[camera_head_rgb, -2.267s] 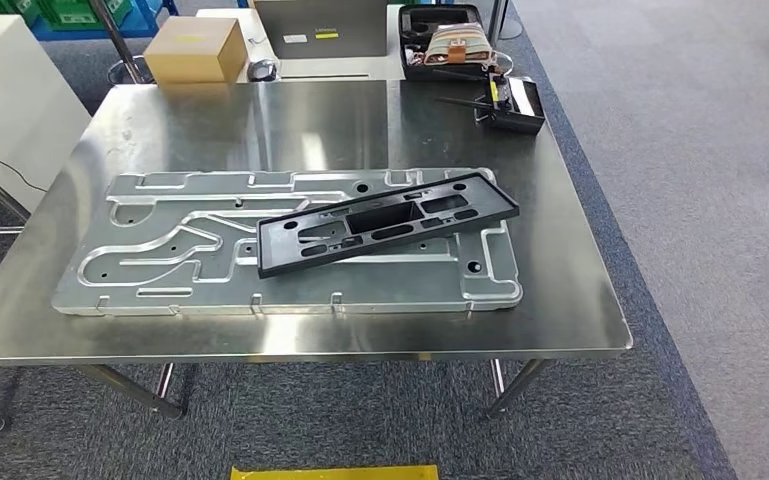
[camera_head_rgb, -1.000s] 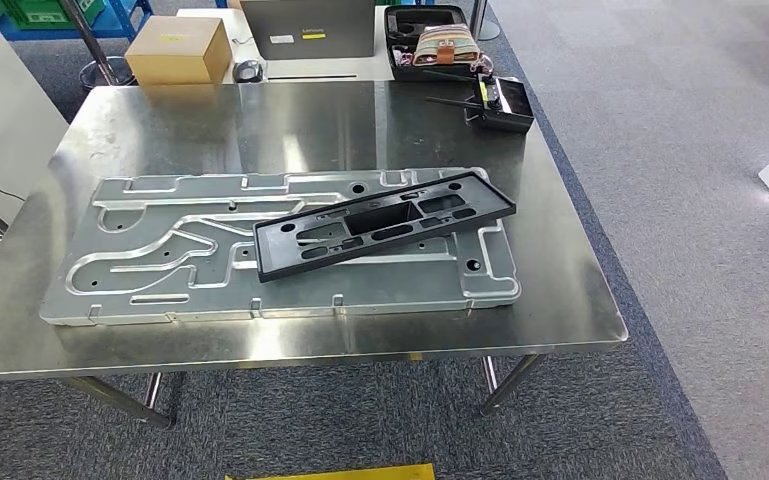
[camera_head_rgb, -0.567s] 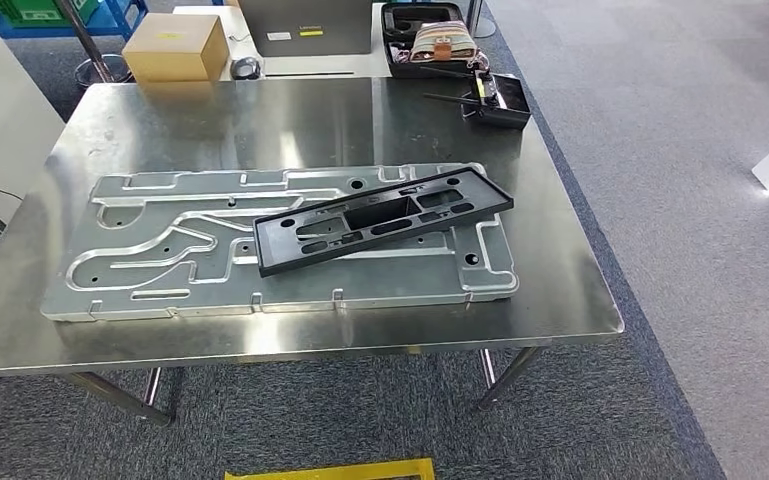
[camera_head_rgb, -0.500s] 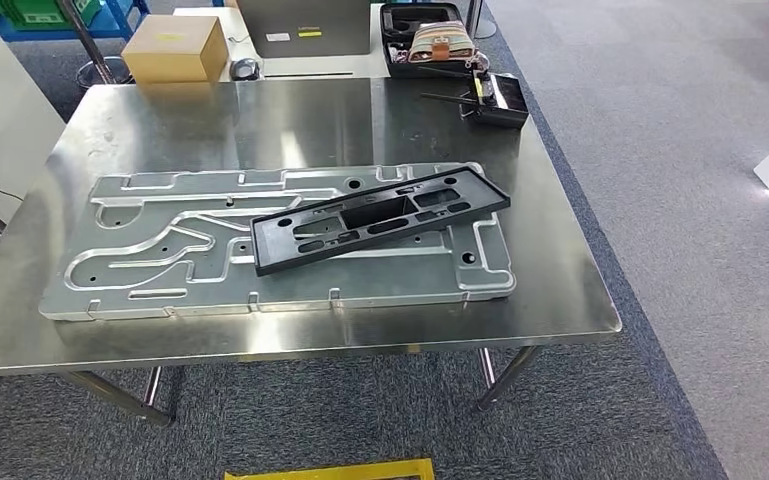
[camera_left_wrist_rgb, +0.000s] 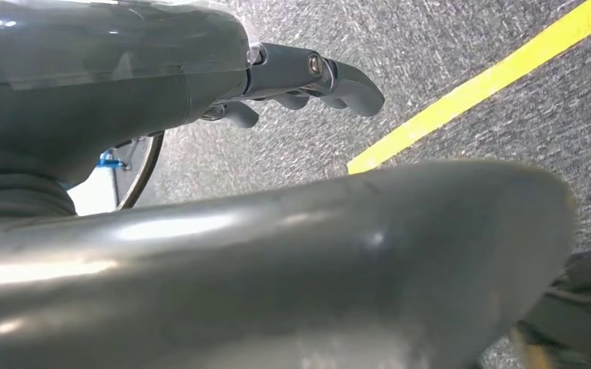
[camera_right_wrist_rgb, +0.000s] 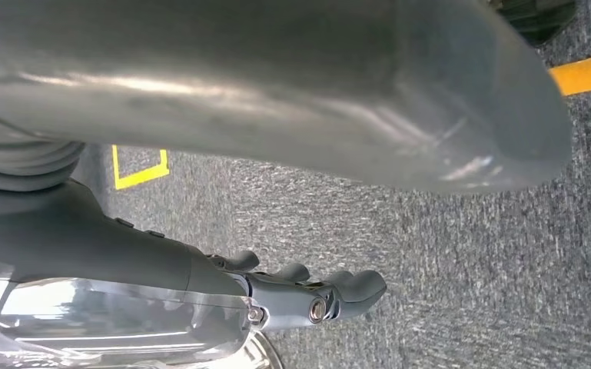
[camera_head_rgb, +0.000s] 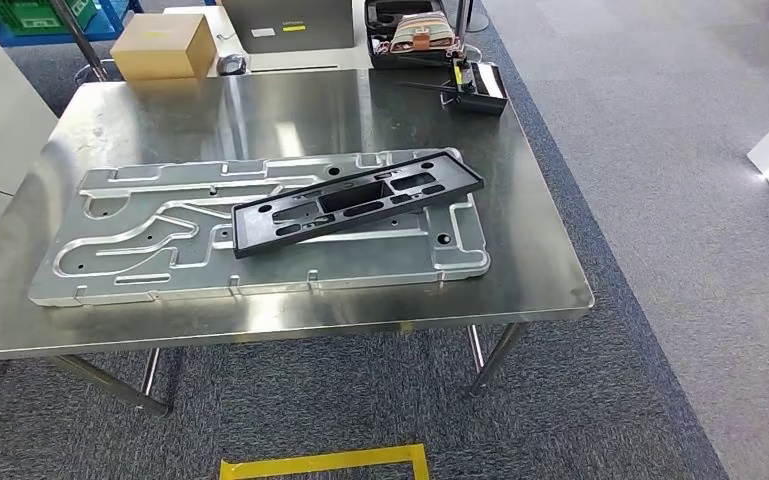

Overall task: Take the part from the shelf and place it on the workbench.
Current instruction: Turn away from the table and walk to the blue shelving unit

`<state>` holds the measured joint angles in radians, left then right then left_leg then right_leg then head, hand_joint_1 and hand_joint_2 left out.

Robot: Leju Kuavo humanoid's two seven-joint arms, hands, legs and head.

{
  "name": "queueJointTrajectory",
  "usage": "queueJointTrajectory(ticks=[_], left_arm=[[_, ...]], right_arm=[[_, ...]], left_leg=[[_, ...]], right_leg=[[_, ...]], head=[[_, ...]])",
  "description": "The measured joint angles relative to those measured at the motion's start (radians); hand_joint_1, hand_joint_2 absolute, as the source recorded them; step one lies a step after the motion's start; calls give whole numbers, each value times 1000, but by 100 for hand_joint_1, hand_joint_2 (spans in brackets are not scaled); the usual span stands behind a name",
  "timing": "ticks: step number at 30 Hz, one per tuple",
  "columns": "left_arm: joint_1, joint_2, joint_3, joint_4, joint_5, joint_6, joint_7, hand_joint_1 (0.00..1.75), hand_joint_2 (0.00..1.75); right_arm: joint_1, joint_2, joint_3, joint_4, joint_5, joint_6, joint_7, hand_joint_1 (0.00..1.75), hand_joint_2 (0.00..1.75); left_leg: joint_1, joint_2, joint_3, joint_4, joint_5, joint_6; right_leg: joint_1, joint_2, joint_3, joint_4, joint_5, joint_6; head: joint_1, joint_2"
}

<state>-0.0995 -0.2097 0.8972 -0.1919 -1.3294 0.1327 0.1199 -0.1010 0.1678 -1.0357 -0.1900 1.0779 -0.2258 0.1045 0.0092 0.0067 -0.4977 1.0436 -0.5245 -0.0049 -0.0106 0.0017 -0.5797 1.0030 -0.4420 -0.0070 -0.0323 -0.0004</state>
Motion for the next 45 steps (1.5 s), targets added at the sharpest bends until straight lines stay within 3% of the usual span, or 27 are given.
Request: queueJointTrajectory(ticks=[2,5,7,9,10,11,12,13,15,17,20,21,23,25,26,27,28,30,32,35,36,38,40,41,42,43,45], left_arm=[[-1,1,0,0,1,2,0,0,0],[-2,2,0,0,7,6,0,0,0],[-1,2,0,0,8,7,0,0,0],[-1,2,0,0,8,8,0,0,0],[1,2,0,0,8,8,0,0,0],[2,2,0,0,8,8,0,0,0],[3,2,0,0,9,8,0,0,0],[5,2,0,0,10,9,1,0,0],[7,2,1,0,12,12,3,0,0],[8,2,1,0,14,16,4,0,0],[8,3,1,0,16,21,4,0,0],[8,4,1,0,16,23,2,0,0],[9,5,1,0,15,26,-1,0,0],[9,6,1,0,14,28,-3,0,0],[10,6,1,0,12,28,-3,0,0],[11,7,1,0,12,28,-2,0,0],[11,8,1,0,11,28,0,0,0],[11,10,1,0,9,28,3,0,0],[11,12,1,0,4,27,3,0,0],[12,13,1,0,-3,23,4,0,0],[12,14,1,0,-5,22,4,0,0],[11,15,1,0,-8,20,5,0,0],[11,15,1,0,-10,17,5,0,0],[12,15,1,0,-11,16,6,0,0],[12,15,1,0,-11,15,8,0,0],[12,15,1,0,-12,14,9,0,0],[12,14,0,0,-15,13,11,0,0]], right_arm=[[-1,1,0,0,1,0,0,0,0],[-1,1,0,0,3,1,1,0,0],[0,1,0,0,6,1,4,0,0],[0,1,0,0,8,1,7,0,0],[1,1,0,0,10,1,8,0,0],[1,1,0,0,11,1,8,0,0],[1,1,0,0,12,1,9,0,0],[1,1,0,0,13,1,10,0,0],[-1,1,1,0,16,2,12,0,0],[-3,1,1,0,18,3,14,0,0],[-3,2,1,0,19,4,9,0,0],[-3,3,1,0,19,4,5,0,0],[-4,5,1,1,19,4,-1,0,0],[-4,5,2,1,19,5,-5,0,0],[-3,5,2,1,19,6,-6,0,0],[-3,5,2,1,20,8,-6,0,0],[-3,6,3,1,20,9,-4,0,0],[-3,8,3,1,19,14,0,0,0],[-3,10,2,1,16,16,5,0,0],[-3,10,2,1,11,16,9,0,0],[-2,10,2,1,11,16,9,0,0],[-1,10,2,1,10,16,9,0,0],[-1,10,2,1,10,16,8,0,0],[0,10,2,1,10,16,6,0,0],[1,10,2,1,10,16,4,0,0],[1,10,2,1,11,15,2,0,0],[0,9,2,0,11,13,-2,0,0]], left_leg=[[-6,-2,24,-52,7,9],[-4,1,12,-61,25,28],[0,5,-1,-67,42,43],[-3,7,-18,-66,55,50],[-5,7,-28,-65,61,50],[-6,8,-37,-62,66,49],[-7,8,-44,-59,70,48],[-7,8,-51,-55,73,46],[-9,8,-60,-48,77,42],[-11,8,-64,-44,83,33],[-10,6,-68,-43,91,14],[-9,4,-74,-33,80,8],[-6,1,-107,47,13,-2],[-2,0,-150,175,-65,-9],[0,0,-159,217,-81,-11],[1,0,-152,226,-77,-13],[2,0,-124,193,-55,-13],[4,-1,-34,55,-8,-10],[1,-4,17,-36,12,0],[-2,-4,6,-48,19,21],[-1,-2,2,-50,26,30],[0,1,-11,-54,40,46],[-4,3,-28,-52,52,53],[-7,4,-37,-51,58,54],[-10,5,-44,-49,63,55],[-13,5,-50,-48,68,54],[-18,5,-58,-46,76,53]], right_leg=[[1,0,-4,2,9,11],[0,0,-10,9,8,29],[-2,1,-38,76,-55,37],[-4,0,-84,204,-145,44],[-4,0,-99,260,-171,47],[-4,0,-99,285,-176,48],[-4,0,-79,271,-161,48],[-4,-1,-38,217,-133,45],[0,-1,61,63,-87,36],[5,-2,107,-18,-74,25],[5,-2,101,-32,-65,8],[3,-3,98,-36,-58,2],[-2,-5,86,-41,-42,-8],[-1,-6,67,-37,-32,-11],[-1,-6,58,-34,-28,-10],[-1,-6,50,-30,-24,-8],[-2,-6,42,-26,-21,-6],[-2,-5,29,-14,-18,0],[0,-4,20,-5,-13,10],[0,-3,12,0,-5,29],[-1,-2,6,12,-16,35],[-4,-2,-27,89,-77,42],[-3,-2,-78,220,-155,46],[-3,-2,-91,267,-175,46],[-3,-2,-87,278,-175,44],[-1,-2,-62,249,-157,39],[7,-2,30,103,-102,20]], head=[[0,0],[0,0],[0,0],[0,0],[0,0],[0,0],[0,0],[0,0],[0,0],[0,0],[0,0],[0,0],[0,0],[0,0],[0,0],[0,0],[0,0],[0,0],[0,0],[0,0],[0,0],[0,0],[0,0],[0,0],[0,0],[0,0],[0,0]])
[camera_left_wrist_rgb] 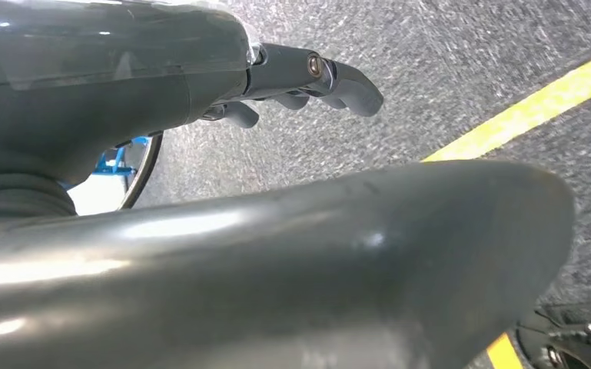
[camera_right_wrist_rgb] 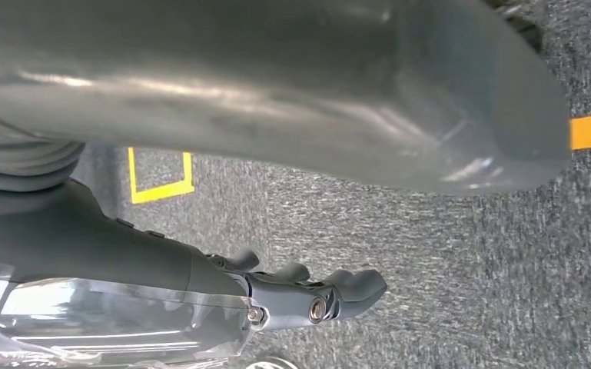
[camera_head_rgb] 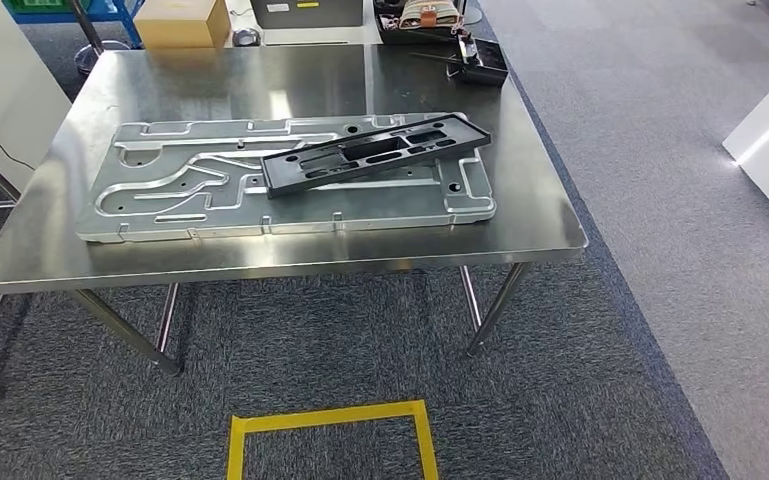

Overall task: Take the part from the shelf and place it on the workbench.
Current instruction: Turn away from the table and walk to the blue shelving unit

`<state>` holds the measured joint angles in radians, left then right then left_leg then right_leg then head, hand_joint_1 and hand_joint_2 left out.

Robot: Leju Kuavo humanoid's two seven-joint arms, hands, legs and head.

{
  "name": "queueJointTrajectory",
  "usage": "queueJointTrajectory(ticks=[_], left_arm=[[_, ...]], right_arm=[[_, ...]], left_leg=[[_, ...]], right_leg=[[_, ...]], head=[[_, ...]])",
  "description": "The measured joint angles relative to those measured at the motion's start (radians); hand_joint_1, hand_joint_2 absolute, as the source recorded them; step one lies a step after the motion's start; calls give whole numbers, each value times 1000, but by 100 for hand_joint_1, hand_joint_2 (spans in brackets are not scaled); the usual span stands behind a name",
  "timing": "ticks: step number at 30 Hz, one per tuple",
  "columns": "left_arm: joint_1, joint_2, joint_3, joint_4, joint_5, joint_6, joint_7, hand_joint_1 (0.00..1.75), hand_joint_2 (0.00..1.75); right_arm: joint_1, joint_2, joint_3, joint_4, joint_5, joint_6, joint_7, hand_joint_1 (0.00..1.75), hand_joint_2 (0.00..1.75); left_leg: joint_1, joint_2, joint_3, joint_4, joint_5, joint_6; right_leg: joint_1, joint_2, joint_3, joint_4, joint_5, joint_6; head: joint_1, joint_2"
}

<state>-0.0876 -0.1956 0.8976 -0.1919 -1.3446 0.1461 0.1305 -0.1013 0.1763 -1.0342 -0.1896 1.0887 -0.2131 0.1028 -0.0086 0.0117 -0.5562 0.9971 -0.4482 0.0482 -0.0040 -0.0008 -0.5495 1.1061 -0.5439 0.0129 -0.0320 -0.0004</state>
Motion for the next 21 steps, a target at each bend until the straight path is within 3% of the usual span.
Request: queueJointTrajectory(ticks=[2,4,6,8,10,11,12,13,15,17,21], left_arm=[[-1,-2,0,0,-4,0,0,0,0],[-4,-2,-1,0,-6,-1,0,0,0],[-5,-2,-1,0,-6,-1,0,0,0],[-4,-1,-1,0,-6,0,0,0,0],[-3,0,-1,0,-6,-1,0,0,0],[-3,0,-1,0,-6,-1,0,0,0],[-3,1,-1,0,-6,-1,0,0,0],[-2,1,-1,0,-6,-2,0,0,0],[-3,2,-1,0,-6,-2,0,0,0],[-6,3,-1,0,-6,-2,1,0,0],[-6,4,-1,0,-9,-2,6,0,0]], right_arm=[[-3,-3,0,-1,0,-2,-4,0,0],[-4,-4,0,-1,0,-2,-6,0,0],[-3,-4,0,-1,0,-2,-6,0,0],[-4,-4,0,0,0,-2,-7,0,0],[-4,-4,0,0,0,-3,-7,0,0],[-3,-4,0,0,-1,-3,-7,0,0],[-3,-4,0,0,-2,-3,-7,0,0],[-2,-3,0,0,-3,-2,-6,0,0],[-3,-2,-1,0,-6,-2,-2,0,0],[-4,-2,-1,0,-8,-1,8,0,0],[-2,0,-2,0,-15,-3,25,0,0]], left_leg=[[-3,1,-6,2,7,-6],[-2,2,-10,2,17,-17],[-2,1,-16,5,16,-29],[0,-3,-42,64,-37,-41],[9,-5,-86,189,-121,-54],[14,-5,-101,243,-149,-60],[17,-5,-100,267,-157,-65],[21,-5,-81,252,-148,-69],[28,-5,3,127,-105,-73],[26,-10,62,25,-81,-63],[20,-12,58,9,-61,-28]], right_leg=[[9,-4,61,-111,31,-15],[14,-7,65,-132,40,-21],[8,-9,61,-144,57,-26],[0,-11,50,-156,76,-32],[0,-12,30,-154,90,-35],[0,-12,19,-150,95,-33],[-1,-12,8,-145,100,-31],[-2,-12,-4,-137,103,-29],[-6,-11,-26,-118,108,-22],[-5,-10,-41,-100,110,-11],[-8,-8,-49,-92,119,18]], head=[[0,0],[0,0],[0,0],[0,0],[0,0],[0,0],[0,0],[0,0],[0,0],[0,0],[0,0]])
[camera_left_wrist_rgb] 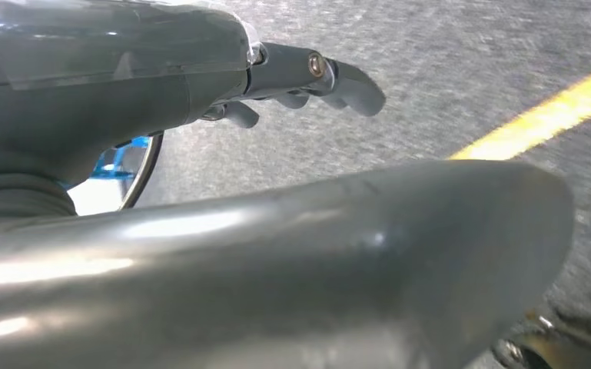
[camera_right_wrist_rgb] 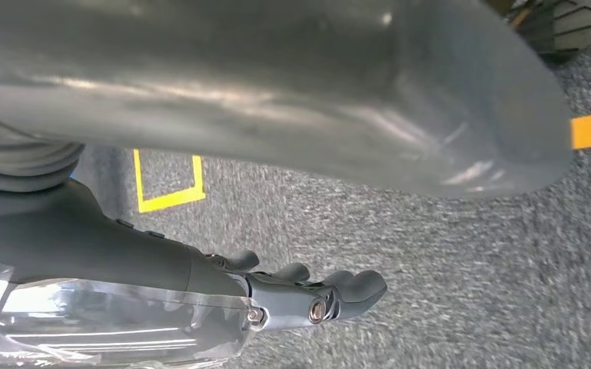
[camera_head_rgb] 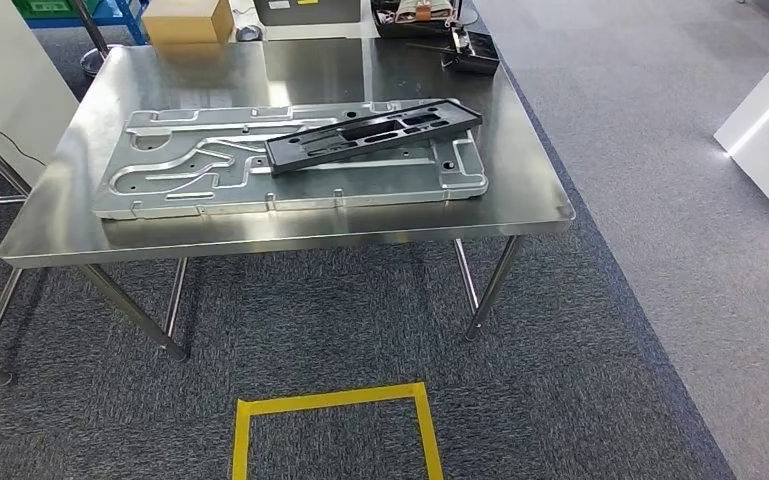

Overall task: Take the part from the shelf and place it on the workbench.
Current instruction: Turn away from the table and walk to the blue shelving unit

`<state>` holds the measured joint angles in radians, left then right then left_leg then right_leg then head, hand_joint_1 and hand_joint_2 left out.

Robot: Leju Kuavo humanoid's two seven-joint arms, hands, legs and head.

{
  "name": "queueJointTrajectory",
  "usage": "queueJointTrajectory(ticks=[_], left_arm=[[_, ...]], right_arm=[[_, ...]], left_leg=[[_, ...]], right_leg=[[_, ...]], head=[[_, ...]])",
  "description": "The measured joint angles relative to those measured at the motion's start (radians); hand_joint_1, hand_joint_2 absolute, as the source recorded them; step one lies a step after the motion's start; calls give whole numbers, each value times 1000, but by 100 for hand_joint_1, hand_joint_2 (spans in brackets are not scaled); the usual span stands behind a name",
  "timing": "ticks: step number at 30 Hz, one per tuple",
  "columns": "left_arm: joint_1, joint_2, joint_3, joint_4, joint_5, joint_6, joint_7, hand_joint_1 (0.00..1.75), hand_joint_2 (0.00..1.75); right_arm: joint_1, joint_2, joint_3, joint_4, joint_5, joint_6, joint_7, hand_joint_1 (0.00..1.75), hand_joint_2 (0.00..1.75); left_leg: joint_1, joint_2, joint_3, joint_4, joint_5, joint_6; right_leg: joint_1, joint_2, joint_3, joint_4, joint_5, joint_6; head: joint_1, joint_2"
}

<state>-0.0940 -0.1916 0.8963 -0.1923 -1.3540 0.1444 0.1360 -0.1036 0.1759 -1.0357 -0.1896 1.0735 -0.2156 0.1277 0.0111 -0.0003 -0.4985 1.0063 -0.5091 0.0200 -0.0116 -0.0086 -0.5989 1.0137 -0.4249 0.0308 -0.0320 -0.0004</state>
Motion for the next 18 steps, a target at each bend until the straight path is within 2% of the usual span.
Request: queueJointTrajectory(ticks=[1,2,3,4,5,6,7,8,10,11,12,15,16,17,18], left_arm=[[-2,0,-1,0,-2,-1,2,0,0],[-4,1,-3,0,-5,-2,3,0,0],[-6,1,-5,0,-7,-5,4,0,0],[-7,1,-8,0,-8,-6,6,0,0],[-7,1,-10,0,-9,-8,7,0,0],[-6,1,-12,0,-9,-9,8,0,0],[-6,1,-12,0,-10,-10,8,0,0],[-5,1,-13,0,-10,-11,8,0,0],[-5,0,-14,0,-10,-11,8,0,0],[-4,0,-15,0,-10,-11,8,0,0],[-5,-1,-15,0,-10,-11,8,0,0],[-5,-2,-15,0,-10,-11,8,0,0],[-4,-2,-15,0,-10,-11,8,0,0],[-3,-1,-15,0,-10,-11,8,0,0],[-2,-1,-15,0,-9,-11,8,0,0]], right_arm=[[1,0,-1,0,-3,-2,0,0,0],[1,0,-2,0,-5,-3,-1,0,0],[1,0,-3,0,-7,-5,-3,0,0],[0,0,-4,0,-9,-6,-7,0,0],[1,0,-4,0,-10,-6,-10,0,0],[1,0,-4,0,-11,-7,-14,0,0],[1,0,-5,0,-12,-7,-17,0,0],[2,0,-5,0,-13,-8,-19,0,0],[0,0,-5,0,-13,-9,-21,0,0],[-2,-1,-5,0,-13,-10,-21,0,0],[-2,-1,-5,-1,-13,-10,-22,0,0],[-3,-1,-5,0,-12,-11,-23,0,0],[-3,-1,-5,0,-12,-11,-23,0,0],[-2,-1,-5,0,-12,-11,-22,0,0],[-2,-1,-6,0,-12,-11,-22,0,0]], left_leg=[[0,2,-6,-3,9,9],[1,4,-14,-5,18,17],[1,5,-24,-5,26,22],[0,6,-34,-4,33,25],[-2,7,-44,-3,40,25],[-3,8,-54,-2,47,25],[-5,8,-64,0,54,24],[-6,9,-72,1,59,22],[-9,8,-83,4,69,17],[-9,8,-85,4,74,13],[-9,9,-86,3,78,7],[-7,9,-90,1,90,-12],[-7,8,-97,11,78,-18],[-7,7,-108,38,48,-22],[-5,7,-125,86,5,-26]], right_leg=[[-3,2,-8,17,-18,5],[-4,3,-22,52,-52,9],[-5,4,-42,106,-98,12],[-5,5,-65,172,-144,14],[-5,5,-81,233,-176,16],[-5,5,-85,268,-189,16],[-4,5,-68,266,-181,14],[-4,5,-30,220,-158,10],[1,5,76,64,-115,-2],[5,5,111,6,-101,-7],[9,5,130,-28,-96,-12],[10,3,125,-48,-80,-26],[8,1,119,-53,-71,-33],[5,-1,113,-58,-61,-40],[4,-2,104,-59,-53,-45]], head=[[0,0],[0,0],[0,0],[0,0],[0,0],[0,0],[0,0],[0,0],[0,0],[0,0],[0,0],[0,0],[0,0],[0,0],[0,0]])
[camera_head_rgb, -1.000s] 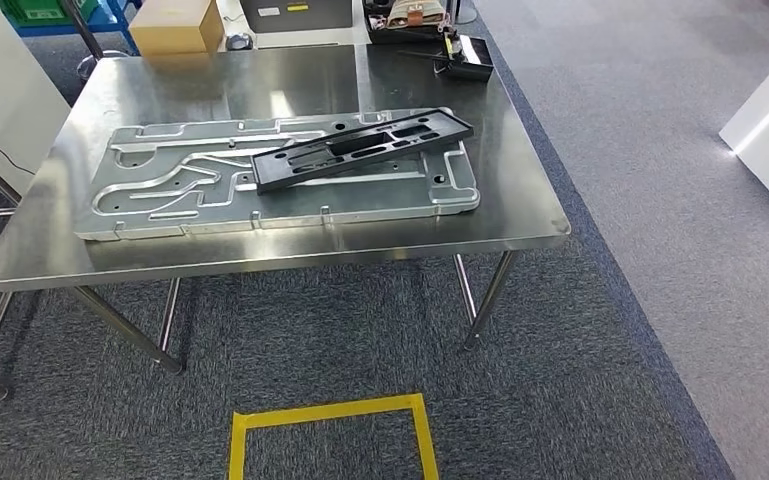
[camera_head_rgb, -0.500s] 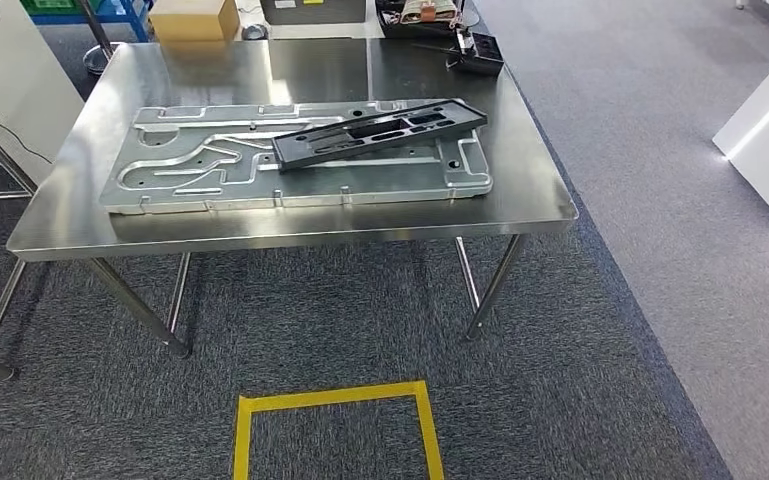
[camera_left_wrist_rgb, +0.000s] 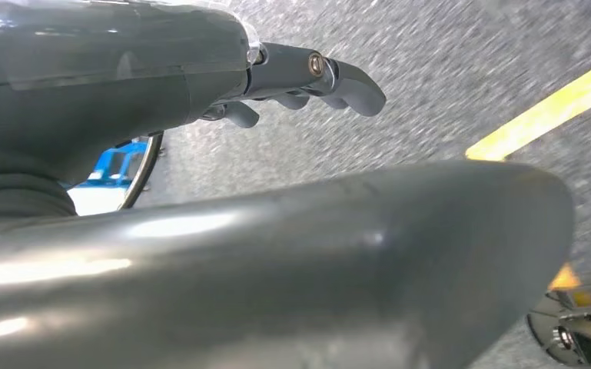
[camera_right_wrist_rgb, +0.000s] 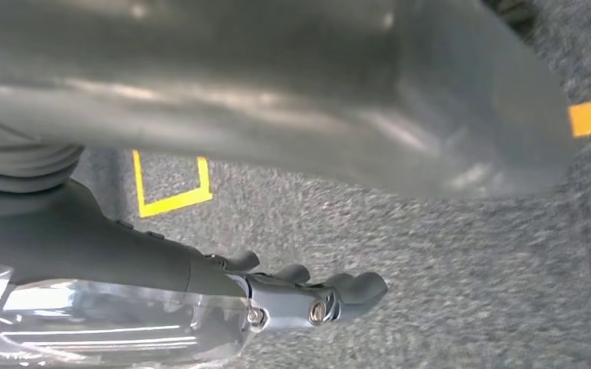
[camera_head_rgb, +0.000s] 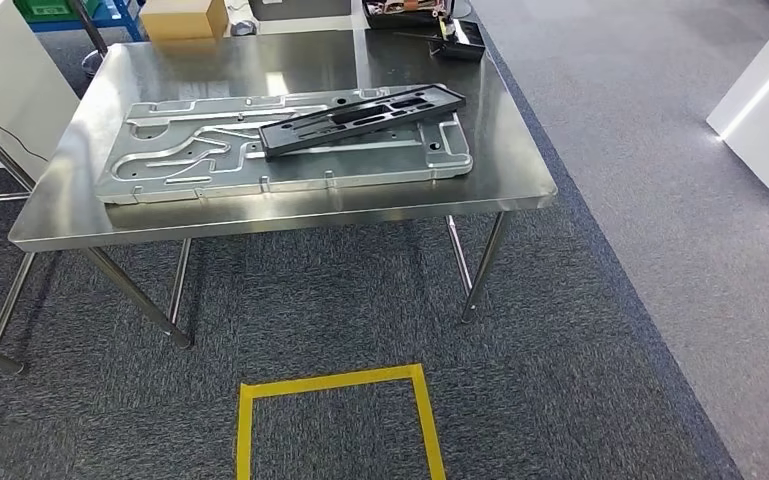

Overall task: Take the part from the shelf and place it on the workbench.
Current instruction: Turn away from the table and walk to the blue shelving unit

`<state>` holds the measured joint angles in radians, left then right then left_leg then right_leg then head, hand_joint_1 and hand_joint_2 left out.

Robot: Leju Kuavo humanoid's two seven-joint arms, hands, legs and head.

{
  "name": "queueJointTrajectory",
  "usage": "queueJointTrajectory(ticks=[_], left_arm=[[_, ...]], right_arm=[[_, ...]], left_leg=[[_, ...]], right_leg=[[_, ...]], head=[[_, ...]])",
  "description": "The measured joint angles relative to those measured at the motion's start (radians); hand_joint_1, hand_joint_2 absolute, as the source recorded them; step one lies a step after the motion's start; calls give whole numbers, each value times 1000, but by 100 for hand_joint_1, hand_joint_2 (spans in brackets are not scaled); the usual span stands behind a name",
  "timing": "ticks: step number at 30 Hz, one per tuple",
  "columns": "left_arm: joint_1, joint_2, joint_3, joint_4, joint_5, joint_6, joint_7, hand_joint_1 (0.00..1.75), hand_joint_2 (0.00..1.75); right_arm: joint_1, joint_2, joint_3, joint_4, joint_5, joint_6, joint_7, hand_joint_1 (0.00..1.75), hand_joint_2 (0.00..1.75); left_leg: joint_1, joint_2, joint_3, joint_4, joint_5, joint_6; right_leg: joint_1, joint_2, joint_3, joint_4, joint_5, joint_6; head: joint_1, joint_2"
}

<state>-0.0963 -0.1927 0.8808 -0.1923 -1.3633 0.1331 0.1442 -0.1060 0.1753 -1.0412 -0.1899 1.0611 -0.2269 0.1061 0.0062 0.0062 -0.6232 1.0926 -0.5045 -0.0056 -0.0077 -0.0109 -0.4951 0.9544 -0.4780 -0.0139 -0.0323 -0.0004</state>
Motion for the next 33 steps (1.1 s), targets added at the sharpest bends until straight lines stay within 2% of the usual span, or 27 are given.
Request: queueJointTrajectory(ticks=[2,3,4,5,6,7,8,9,10,12,13,14,15,17,18,19,20,21,23,24,25,27,28,29,30,32,33], left_arm=[[1,0,0,0,0,0,0,0,0],[2,0,0,0,0,0,0,0,0],[1,0,0,0,0,-1,0,0,0],[1,0,0,0,0,-2,0,0,0],[0,0,0,0,0,-4,0,0,0],[-2,0,0,0,-1,-5,0,0,0],[-4,0,0,0,-2,-7,0,0,0],[-6,0,0,0,-3,-9,0,0,0],[-7,0,-1,0,-4,-10,0,0,0],[-7,0,-1,0,-6,-12,0,0,0],[-8,0,-1,0,-6,-12,1,0,0],[-9,0,-1,0,-5,-12,1,0,0],[-9,0,-1,0,-5,-12,1,0,0],[-10,0,-1,0,-5,-11,1,0,0],[-9,0,-1,0,-5,-11,1,0,0],[-8,0,-1,0,-5,-11,1,0,0],[-7,0,-1,0,-5,-10,0,0,0],[-7,0,-1,0,-6,-10,0,0,0],[-7,0,-1,0,-8,-9,0,0,0],[-7,0,-1,0,-8,-9,0,0,0],[-7,0,-1,0,-8,-8,0,0,0],[-8,0,-1,0,-8,-8,0,0,0],[-8,0,-1,0,-7,-8,0,0,0],[-7,1,-1,0,-7,-7,0,0,0],[-6,1,-1,0,-7,-7,0,0,0],[-4,3,-1,0,-7,-6,-1,0,0],[-4,3,-1,0,-6,-6,-2,0,0]], right_arm=[[1,0,-1,0,0,0,2,0,0],[1,0,-1,0,0,-1,2,0,0],[2,0,-2,0,-1,-1,2,0,0],[2,0,-2,0,-1,-1,3,0,0],[2,0,-2,0,-1,-1,3,0,0],[2,0,-2,0,-2,-1,3,0,0],[2,0,-3,0,-2,-1,4,0,0],[2,0,-4,0,-3,-2,4,0,0],[2,0,-6,0,-3,-3,4,0,0],[2,0,-9,0,-4,-4,4,0,0],[2,0,-9,0,-4,-5,4,0,0],[3,0,-9,0,-4,-5,4,0,0],[3,0,-10,0,-3,-6,4,0,0],[3,0,-10,0,-3,-6,4,0,0],[4,0,-10,0,-3,-6,5,0,0],[4,0,-10,0,-3,-6,5,0,0],[4,0,-10,0,-3,-5,5,0,0],[4,0,-10,0,-3,-5,5,0,0],[3,0,-10,0,-4,-5,3,0,0],[2,0,-10,0,-4,-5,1,0,0],[1,0,-10,0,-4,-5,-1,0,0],[2,0,-11,0,-4,-4,-5,0,0],[2,1,-11,0,-4,-4,-6,0,0],[3,1,-11,0,-4,-3,-7,0,0],[3,1,-12,0,-4,-2,-7,0,0],[3,2,-13,0,-4,0,-8,0,0],[3,2,-14,0,-4,1,-8,0,0]], left_leg=[[3,-1,-39,129,-85,-6],[4,-1,-47,178,-103,-9],[5,-1,-39,193,-99,-10],[5,0,-12,169,-78,-11],[6,0,33,110,-51,-10],[6,-1,83,34,-35,-8],[4,-1,125,-30,-27,-2],[2,-2,149,-74,-27,4],[-1,-3,157,-94,-31,11],[-1,-2,148,-98,-22,27],[0,-1,143,-100,-14,35],[1,0,136,-103,-6,44],[2,2,127,-105,4,51],[1,3,105,-104,20,57],[0,4,94,-103,29,57],[-1,4,83,-103,37,56],[-1,4,73,-102,45,55],[-2,4,65,-101,52,53],[-5,3,53,-99,63,47],[-6,3,50,-98,69,43],[-6,4,48,-98,74,37],[-6,4,44,-100,85,23],[-5,4,41,-96,82,17],[-4,3,33,-81,65,12],[-3,1,19,-46,31,8],[0,0,-25,81,-63,1],[1,0,-42,145,-96,-1]], right_leg=[[2,-1,-23,5,13,-4],[3,-1,-36,9,19,-3],[3,-1,-49,15,25,-1],[3,-1,-60,21,29,1],[3,-1,-71,29,33,3],[3,-1,-81,36,36,7],[4,-1,-89,43,39,11],[5,-1,-94,49,43,17],[5,-1,-98,51,48,22],[5,0,-101,52,57,36],[3,1,-105,58,50,42],[1,3,-115,79,27,48],[-1,5,-131,119,-11,53],[-4,7,-174,246,-101,62],[-5,7,-189,303,-127,64],[-6,7,-189,333,-132,65],[-6,7,-168,322,-117,64],[-5,7,-128,273,-90,61],[-2,7,-19,111,-48,48],[1,8,17,52,-40,43],[4,8,37,15,-39,37],[6,8,35,2,-32,27],[5,6,31,-2,-25,20],[3,3,25,-5,-17,12],[1,1,17,-8,-7,5],[3,-1,-6,-6,9,-3],[4,-1,-19,-2,17,-3]], head=[[0,0],[0,0],[0,0],[0,0],[0,0],[0,0],[0,0],[0,0],[0,0],[0,0],[0,0],[0,0],[0,0],[0,0],[0,0],[0,0],[0,0],[0,0],[0,0],[0,0],[0,0],[-1,0],[0,0],[-1,0],[-1,0],[-1,0],[-1,0]])
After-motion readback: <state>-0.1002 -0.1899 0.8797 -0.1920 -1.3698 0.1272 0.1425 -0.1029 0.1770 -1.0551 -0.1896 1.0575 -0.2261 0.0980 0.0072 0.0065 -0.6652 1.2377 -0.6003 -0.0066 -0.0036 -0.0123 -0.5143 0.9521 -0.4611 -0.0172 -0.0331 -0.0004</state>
